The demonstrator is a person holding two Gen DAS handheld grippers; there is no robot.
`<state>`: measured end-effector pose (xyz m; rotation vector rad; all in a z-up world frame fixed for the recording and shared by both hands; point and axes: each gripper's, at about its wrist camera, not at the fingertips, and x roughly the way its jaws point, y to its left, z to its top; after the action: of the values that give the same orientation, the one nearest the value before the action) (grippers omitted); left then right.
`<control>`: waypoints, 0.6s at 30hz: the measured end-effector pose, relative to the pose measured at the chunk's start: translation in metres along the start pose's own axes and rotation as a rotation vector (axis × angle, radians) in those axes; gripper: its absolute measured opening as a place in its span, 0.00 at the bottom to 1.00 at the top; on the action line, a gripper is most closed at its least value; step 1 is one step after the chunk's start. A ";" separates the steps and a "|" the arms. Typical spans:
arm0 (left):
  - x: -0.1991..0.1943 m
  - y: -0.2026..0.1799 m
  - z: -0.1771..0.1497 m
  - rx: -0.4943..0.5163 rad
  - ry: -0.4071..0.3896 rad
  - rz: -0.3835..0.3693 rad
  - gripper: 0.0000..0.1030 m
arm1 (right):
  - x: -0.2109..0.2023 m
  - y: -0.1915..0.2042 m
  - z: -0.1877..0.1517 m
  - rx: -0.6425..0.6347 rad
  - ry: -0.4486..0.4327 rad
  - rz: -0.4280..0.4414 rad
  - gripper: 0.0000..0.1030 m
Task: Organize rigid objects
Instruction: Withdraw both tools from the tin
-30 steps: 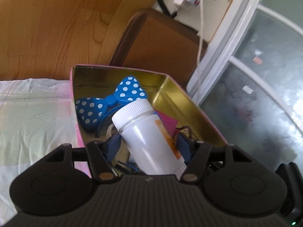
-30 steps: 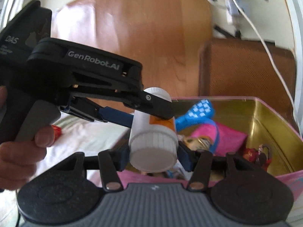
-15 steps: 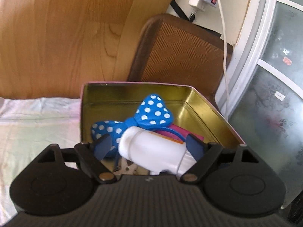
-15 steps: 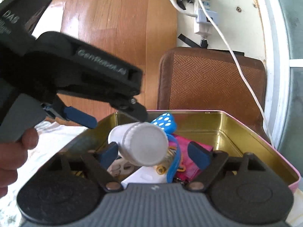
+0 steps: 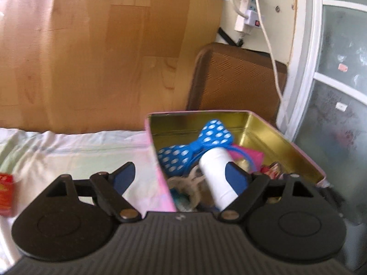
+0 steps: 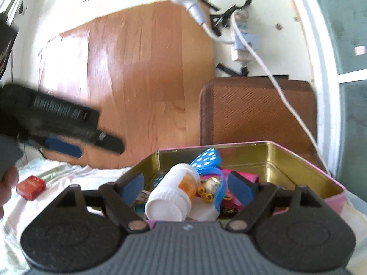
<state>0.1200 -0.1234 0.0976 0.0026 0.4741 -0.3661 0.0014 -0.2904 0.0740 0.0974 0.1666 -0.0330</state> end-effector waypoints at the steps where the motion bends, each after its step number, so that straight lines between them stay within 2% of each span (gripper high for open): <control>1: -0.004 0.000 -0.004 0.008 -0.004 0.010 0.85 | -0.006 -0.001 0.000 0.019 -0.013 -0.014 0.80; 5: -0.018 0.000 -0.021 0.049 -0.014 0.043 0.85 | -0.024 -0.007 0.000 0.117 -0.030 -0.052 0.80; 10: -0.033 0.004 -0.036 0.084 -0.017 0.078 0.85 | -0.037 -0.015 -0.002 0.236 0.028 -0.023 0.80; 18: -0.045 0.023 -0.051 0.060 0.001 0.095 0.85 | -0.041 0.000 0.001 0.249 0.061 -0.004 0.80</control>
<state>0.0677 -0.0817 0.0702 0.0838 0.4625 -0.2869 -0.0393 -0.2894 0.0817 0.3469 0.2232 -0.0546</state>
